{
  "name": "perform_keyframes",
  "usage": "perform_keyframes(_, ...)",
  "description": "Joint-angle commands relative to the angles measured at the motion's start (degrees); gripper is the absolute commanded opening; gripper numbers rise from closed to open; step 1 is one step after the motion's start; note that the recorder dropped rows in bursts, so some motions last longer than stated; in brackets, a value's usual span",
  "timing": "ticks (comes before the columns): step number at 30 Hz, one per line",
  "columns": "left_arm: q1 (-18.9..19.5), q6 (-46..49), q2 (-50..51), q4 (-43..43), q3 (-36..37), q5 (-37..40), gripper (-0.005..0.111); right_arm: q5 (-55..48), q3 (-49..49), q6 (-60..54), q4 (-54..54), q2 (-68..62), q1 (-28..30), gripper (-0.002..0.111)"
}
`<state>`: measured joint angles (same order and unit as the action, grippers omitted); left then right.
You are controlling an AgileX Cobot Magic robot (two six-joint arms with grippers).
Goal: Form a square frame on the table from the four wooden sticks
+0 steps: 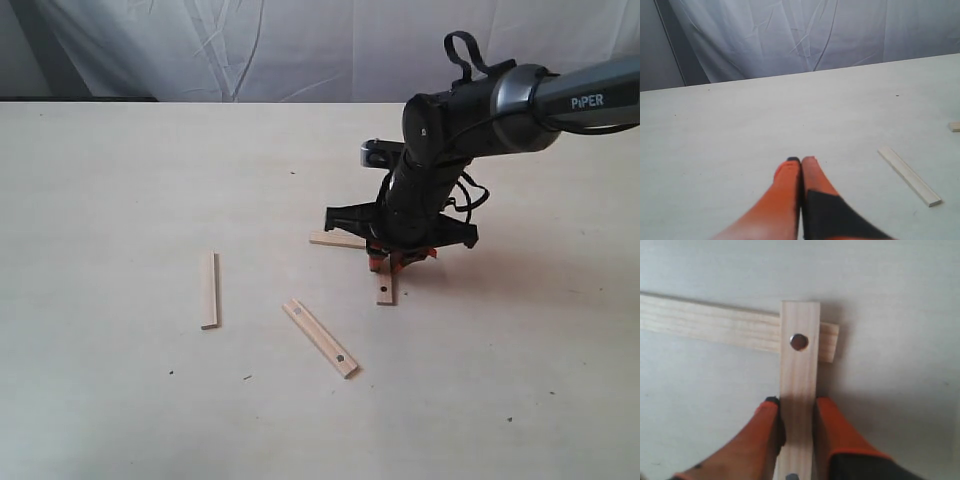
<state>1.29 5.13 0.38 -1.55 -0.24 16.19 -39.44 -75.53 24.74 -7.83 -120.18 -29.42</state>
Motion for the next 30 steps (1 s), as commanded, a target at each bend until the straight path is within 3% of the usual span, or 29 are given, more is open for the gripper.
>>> perform_keyframes(1,0.3,0.0,-0.4,0.1,0.2,-0.4,0.0,0.2,-0.1,1.1,-0.2,0.3,0.1,0.037)
perform_keyframes(4,0.3,0.0,-0.4,0.1,0.2,-0.4,0.0,0.2,-0.2,1.9,-0.2,2.0,0.2,0.049)
perform_keyframes(11,0.3,0.0,-0.4,0.1,0.2,-0.4,0.0,-3.9,-0.2,0.0,0.2,9.9,5.8,0.048)
perform_keyframes(13,0.3,0.0,-0.4,0.1,0.2,-0.4,0.0,-5.7,0.7,-2.9,0.9,12.0,8.5,0.041)
perform_keyframes(18,0.3,0.0,-0.4,0.1,0.2,-0.4,0.0,-1.9,8.2,-3.5,2.5,17.8,13.6,0.0)
perform_keyframes(21,0.3,0.2,-0.4,0.5,0.2,-0.4,0.0,3.9,15.6,-6.2,3.0,22.4,15.5,0.0)
perform_keyframes(25,0.3,1.5,-0.4,15.4,0.2,-0.7,0.0,7.2,23.5,-7.4,6.8,29.6,17.4,0.0)
perform_keyframes(30,0.3,1.6,-0.4,21.1,0.2,-1.0,0.0,7.7,26.7,-7.4,10.3,34.4,17.4,0.0)
